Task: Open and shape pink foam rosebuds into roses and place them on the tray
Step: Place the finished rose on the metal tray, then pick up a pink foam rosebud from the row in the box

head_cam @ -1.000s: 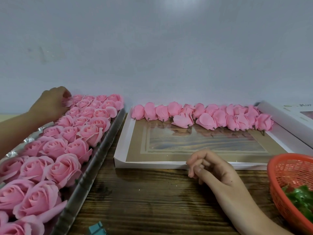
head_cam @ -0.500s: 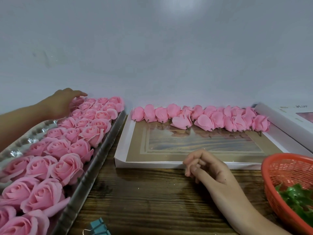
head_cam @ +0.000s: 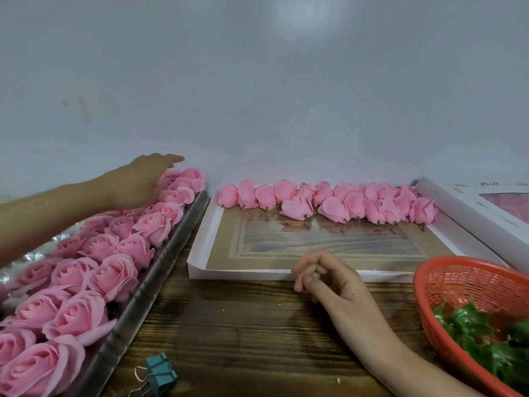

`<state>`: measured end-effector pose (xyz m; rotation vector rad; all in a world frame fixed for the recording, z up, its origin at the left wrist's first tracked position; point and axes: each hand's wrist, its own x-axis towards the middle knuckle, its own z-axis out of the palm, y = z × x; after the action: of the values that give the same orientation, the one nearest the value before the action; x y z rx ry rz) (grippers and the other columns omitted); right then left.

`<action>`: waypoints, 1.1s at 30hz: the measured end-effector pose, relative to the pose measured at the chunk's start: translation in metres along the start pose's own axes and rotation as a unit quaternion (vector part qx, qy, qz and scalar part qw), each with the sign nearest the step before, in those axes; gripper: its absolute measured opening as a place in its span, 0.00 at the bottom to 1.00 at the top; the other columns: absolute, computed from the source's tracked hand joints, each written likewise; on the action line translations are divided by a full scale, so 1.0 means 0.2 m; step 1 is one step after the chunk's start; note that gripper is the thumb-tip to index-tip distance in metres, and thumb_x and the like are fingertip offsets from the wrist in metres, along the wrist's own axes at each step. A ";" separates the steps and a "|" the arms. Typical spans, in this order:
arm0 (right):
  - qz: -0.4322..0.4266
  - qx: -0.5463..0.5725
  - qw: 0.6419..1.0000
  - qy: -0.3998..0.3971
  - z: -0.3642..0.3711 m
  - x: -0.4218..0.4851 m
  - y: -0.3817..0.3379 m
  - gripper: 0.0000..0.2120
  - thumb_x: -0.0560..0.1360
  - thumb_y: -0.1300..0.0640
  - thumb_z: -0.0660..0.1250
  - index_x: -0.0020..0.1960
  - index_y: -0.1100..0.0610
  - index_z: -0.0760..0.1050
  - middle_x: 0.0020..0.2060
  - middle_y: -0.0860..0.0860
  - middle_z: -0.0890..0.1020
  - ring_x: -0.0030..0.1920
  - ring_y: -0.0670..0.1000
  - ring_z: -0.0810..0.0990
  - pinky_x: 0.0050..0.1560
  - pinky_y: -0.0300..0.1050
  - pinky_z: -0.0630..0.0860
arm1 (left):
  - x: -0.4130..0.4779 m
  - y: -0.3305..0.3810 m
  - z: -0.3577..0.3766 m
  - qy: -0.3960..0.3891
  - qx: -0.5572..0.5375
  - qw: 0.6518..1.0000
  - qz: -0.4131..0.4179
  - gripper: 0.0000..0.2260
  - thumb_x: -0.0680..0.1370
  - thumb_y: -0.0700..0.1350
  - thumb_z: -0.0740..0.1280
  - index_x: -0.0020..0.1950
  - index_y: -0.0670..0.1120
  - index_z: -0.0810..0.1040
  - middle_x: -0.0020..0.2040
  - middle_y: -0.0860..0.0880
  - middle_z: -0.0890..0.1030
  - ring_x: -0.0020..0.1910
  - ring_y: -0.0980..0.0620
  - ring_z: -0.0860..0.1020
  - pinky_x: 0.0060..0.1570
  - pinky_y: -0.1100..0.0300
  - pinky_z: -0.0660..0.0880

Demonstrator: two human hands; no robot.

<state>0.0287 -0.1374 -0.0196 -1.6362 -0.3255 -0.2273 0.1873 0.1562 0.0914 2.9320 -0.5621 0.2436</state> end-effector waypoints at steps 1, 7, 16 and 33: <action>-0.003 0.000 1.000 0.001 0.00 0.00 0.00 0.12 0.78 0.73 0.61 0.45 0.59 0.77 0.33 0.50 0.78 0.39 0.49 0.75 0.47 0.38 0.70 | -0.06 0.11 0.00 0.029 -0.019 0.999 0.023 0.27 0.75 0.32 0.62 0.72 0.46 0.63 0.68 0.45 0.69 0.67 0.47 0.66 0.65 0.56 0.62; -0.028 0.024 0.999 0.032 0.01 -0.01 -0.02 0.05 0.77 0.65 0.61 0.47 0.61 0.76 0.32 0.50 0.78 0.34 0.44 0.74 0.40 0.32 0.70 | -0.63 0.77 0.13 -0.061 -0.041 0.970 0.230 0.11 0.70 0.42 0.59 0.46 0.56 0.75 0.48 0.58 0.72 0.45 0.61 0.71 0.42 0.69 0.69; -0.068 -0.155 0.984 0.056 0.02 -0.04 -0.35 0.09 0.79 0.58 0.60 0.49 0.46 0.77 0.34 0.46 0.72 0.33 0.46 0.69 0.35 0.35 0.65 | -0.68 1.16 0.44 -0.125 0.027 0.955 0.268 0.15 0.79 0.40 0.51 0.64 0.41 0.69 0.62 0.42 0.72 0.60 0.42 0.70 0.47 0.47 0.70; 0.169 -0.733 0.616 -0.231 -0.28 0.69 -0.28 0.19 0.82 0.47 0.57 0.66 0.57 0.70 0.59 0.57 0.76 0.56 0.57 0.78 0.57 0.49 0.75 | -0.56 1.17 0.51 -0.144 -0.138 0.956 0.214 0.10 0.71 0.34 0.61 0.38 0.47 0.64 0.41 0.47 0.70 0.41 0.46 0.70 0.39 0.56 0.65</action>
<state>0.1415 -0.1785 0.0844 -3.3913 -0.1609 0.3882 0.0102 -0.0374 -0.0030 2.5569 -1.1695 -0.2088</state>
